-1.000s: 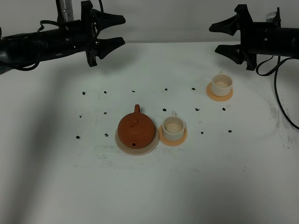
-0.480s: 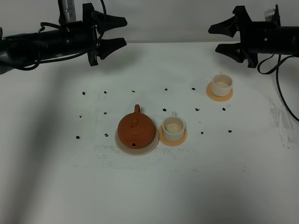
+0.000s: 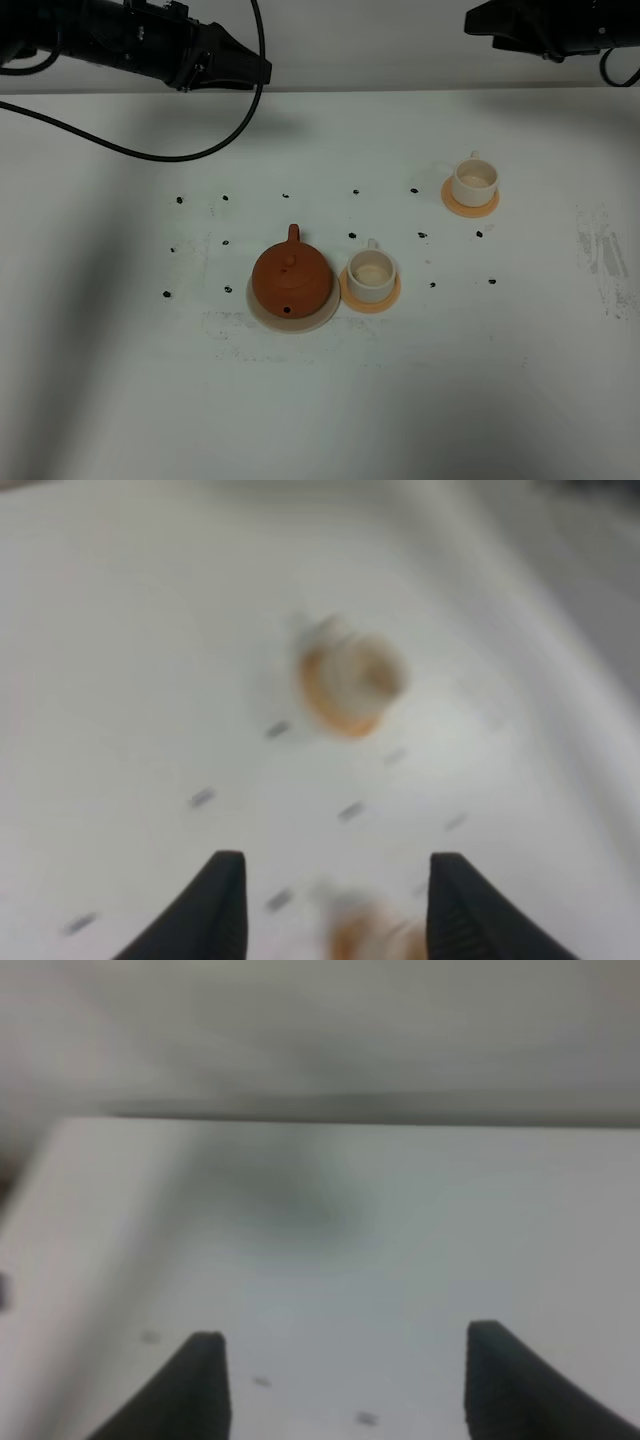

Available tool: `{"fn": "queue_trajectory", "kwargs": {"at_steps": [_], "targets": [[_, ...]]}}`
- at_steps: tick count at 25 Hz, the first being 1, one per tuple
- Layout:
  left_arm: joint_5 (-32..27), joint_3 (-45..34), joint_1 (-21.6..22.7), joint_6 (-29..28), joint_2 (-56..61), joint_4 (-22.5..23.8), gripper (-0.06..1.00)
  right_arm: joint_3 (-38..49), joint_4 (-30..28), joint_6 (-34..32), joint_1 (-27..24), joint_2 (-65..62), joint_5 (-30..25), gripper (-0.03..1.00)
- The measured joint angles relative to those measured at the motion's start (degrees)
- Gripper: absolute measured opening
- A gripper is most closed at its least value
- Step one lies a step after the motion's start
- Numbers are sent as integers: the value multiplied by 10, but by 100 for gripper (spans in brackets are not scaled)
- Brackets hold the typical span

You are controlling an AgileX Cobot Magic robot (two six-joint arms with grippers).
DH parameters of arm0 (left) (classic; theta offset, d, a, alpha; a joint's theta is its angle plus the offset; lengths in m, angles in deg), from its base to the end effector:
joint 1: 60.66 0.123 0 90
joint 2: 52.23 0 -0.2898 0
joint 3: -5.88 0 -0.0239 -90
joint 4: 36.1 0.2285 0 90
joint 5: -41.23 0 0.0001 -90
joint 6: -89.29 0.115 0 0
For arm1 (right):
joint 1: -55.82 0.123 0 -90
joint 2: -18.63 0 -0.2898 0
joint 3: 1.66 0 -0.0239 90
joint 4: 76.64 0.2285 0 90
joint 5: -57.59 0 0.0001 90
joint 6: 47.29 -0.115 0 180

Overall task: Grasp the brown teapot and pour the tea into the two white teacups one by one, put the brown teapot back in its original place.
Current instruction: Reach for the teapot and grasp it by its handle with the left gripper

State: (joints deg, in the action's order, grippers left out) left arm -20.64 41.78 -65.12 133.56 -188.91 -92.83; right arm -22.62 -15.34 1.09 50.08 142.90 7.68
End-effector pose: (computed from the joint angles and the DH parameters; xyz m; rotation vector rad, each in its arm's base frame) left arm 0.4745 -0.1221 0.2378 0.5765 2.3028 -1.0096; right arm 0.4588 0.0315 0.2750 -0.2316 2.1987 0.8025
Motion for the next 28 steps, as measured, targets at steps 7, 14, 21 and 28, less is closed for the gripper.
{"fn": "queue_trajectory", "kwargs": {"at_steps": [7,14,21,28], "targets": [[37,8,-14,-48,46,163,44,-1,-228,-107,1,-67,21,53],[10,7,-15,-114,83,276,44,1,-342,-176,10,-152,16,51],[32,-68,-15,-124,172,307,44,90,-338,-179,11,-286,32,46],[109,-204,-16,-107,266,330,44,199,-308,-169,11,-446,67,46]]}}
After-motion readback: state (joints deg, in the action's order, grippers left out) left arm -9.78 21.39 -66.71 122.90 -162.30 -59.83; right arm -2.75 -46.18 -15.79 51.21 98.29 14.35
